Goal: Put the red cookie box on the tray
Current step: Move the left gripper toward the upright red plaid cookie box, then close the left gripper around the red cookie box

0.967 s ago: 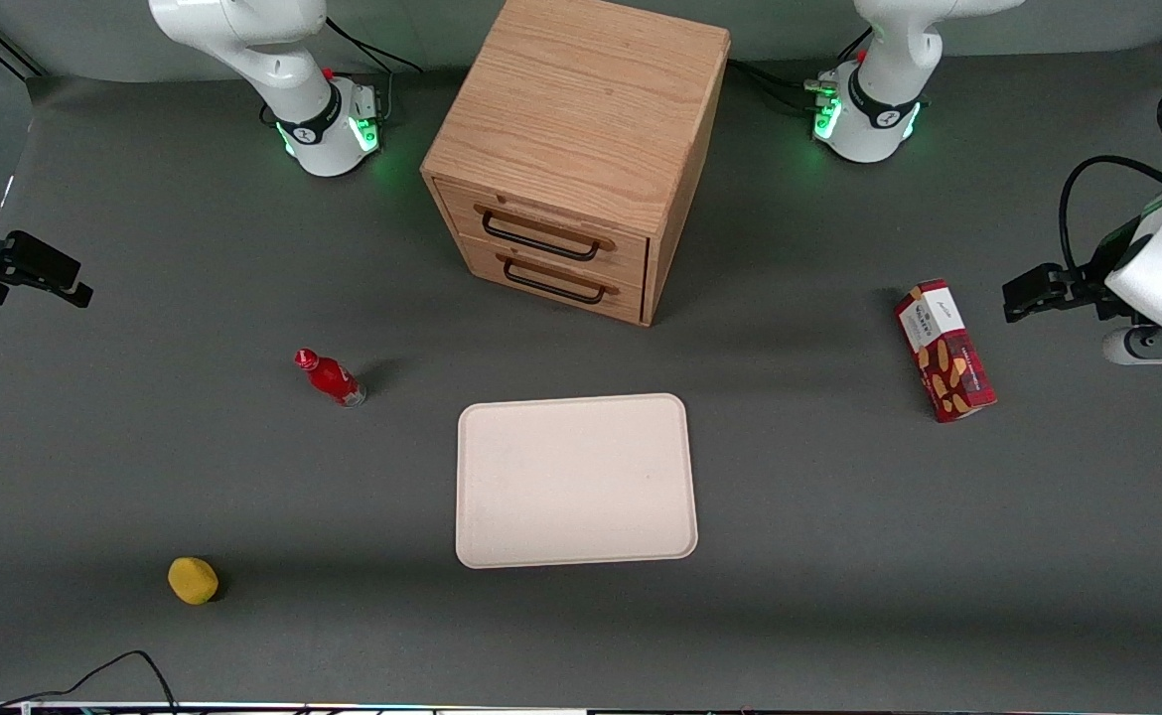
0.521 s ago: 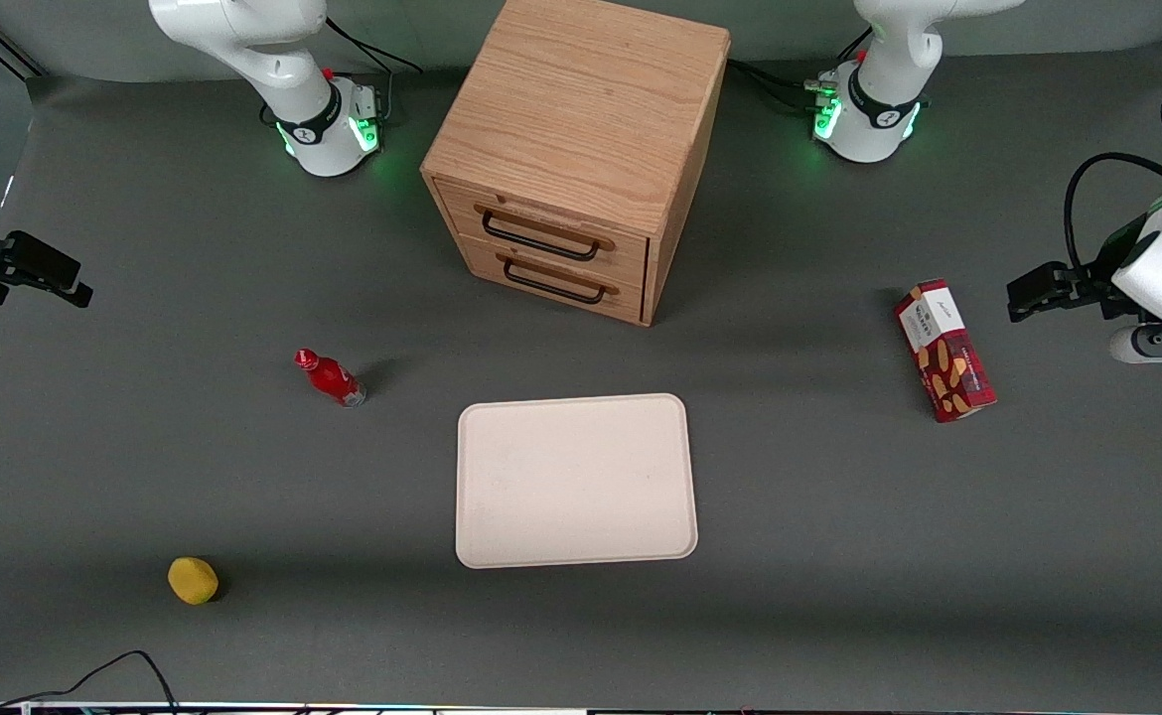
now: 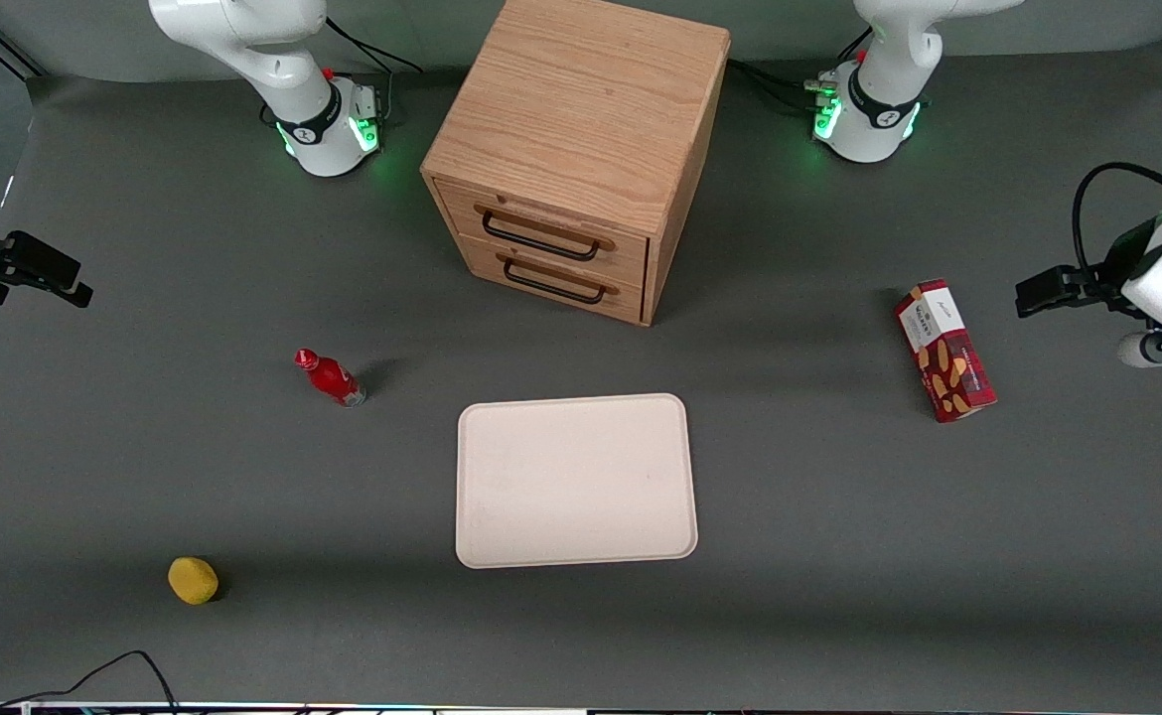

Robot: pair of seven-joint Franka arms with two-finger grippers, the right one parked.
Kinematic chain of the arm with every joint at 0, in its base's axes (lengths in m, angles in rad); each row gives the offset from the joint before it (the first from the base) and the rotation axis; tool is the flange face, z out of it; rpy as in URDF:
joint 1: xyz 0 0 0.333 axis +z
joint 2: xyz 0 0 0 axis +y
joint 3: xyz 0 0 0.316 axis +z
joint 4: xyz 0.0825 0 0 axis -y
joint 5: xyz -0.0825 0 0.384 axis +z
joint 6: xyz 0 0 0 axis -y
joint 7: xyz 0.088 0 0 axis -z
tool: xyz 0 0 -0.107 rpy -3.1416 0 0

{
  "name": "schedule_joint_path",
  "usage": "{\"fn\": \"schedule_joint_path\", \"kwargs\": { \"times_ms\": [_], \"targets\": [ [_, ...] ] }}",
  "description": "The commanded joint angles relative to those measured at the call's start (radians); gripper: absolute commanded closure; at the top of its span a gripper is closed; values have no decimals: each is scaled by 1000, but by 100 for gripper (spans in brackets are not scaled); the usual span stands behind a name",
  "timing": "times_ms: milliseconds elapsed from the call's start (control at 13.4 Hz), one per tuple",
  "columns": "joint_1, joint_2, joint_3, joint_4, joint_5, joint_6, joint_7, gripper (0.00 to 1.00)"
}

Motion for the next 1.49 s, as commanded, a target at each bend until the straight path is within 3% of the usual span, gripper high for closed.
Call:
{"fn": "schedule_joint_path", "kwargs": {
  "times_ms": [0,595,1041,1413],
  "targets": [
    [36,-1,11,-146,-5,169,11,0],
    [36,2,58,-646,-2,779,6,0],
    [36,18,97,-851,-14,1051,-18,0],
    [30,27,97,-936,-62,1160,-83,0]
  ]
}}
